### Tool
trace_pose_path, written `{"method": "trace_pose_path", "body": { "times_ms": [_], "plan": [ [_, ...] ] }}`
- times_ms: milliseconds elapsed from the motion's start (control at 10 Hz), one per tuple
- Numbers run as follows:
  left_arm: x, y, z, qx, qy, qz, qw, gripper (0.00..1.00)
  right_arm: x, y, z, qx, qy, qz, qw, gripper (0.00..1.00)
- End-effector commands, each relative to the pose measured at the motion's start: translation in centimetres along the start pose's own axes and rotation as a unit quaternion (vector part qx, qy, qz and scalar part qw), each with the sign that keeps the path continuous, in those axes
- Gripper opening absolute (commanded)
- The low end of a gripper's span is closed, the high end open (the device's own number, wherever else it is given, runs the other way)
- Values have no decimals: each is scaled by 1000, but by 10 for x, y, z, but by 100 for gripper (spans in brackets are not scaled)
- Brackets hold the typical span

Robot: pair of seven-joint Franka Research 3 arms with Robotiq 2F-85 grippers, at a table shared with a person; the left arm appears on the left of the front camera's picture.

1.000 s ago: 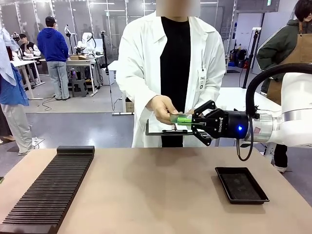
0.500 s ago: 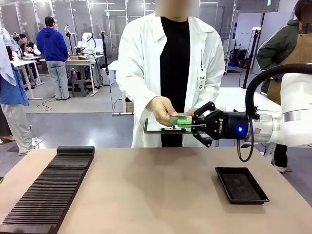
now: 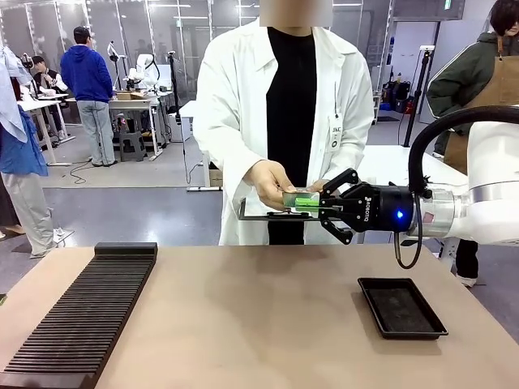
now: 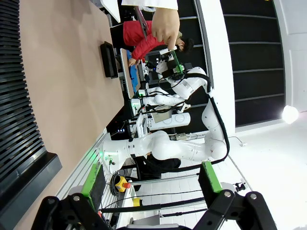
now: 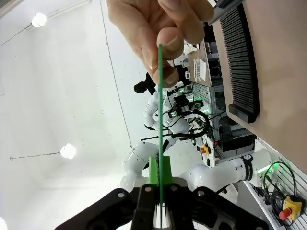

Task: Inspect the PCB.
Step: Place the Blank PCB in the ESD tray.

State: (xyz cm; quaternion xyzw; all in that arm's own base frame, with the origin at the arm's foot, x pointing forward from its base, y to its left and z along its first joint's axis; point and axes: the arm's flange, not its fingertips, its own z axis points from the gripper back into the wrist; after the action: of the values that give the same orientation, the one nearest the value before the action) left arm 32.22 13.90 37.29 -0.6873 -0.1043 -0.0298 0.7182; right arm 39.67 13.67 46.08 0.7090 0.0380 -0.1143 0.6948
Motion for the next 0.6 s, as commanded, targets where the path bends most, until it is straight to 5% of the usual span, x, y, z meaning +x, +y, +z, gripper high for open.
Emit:
{"method": "trace_pose_path", "body": {
  "times_ms": [0,500],
  "plan": [
    [-2,-5,1,3,4,4,1000,100,0,2,-1,8,-2,-1,1000,0],
    [-2,-5,1,3,4,4,1000,100,0,2,-1,8,-2,-1,1000,0]
  ]
}}
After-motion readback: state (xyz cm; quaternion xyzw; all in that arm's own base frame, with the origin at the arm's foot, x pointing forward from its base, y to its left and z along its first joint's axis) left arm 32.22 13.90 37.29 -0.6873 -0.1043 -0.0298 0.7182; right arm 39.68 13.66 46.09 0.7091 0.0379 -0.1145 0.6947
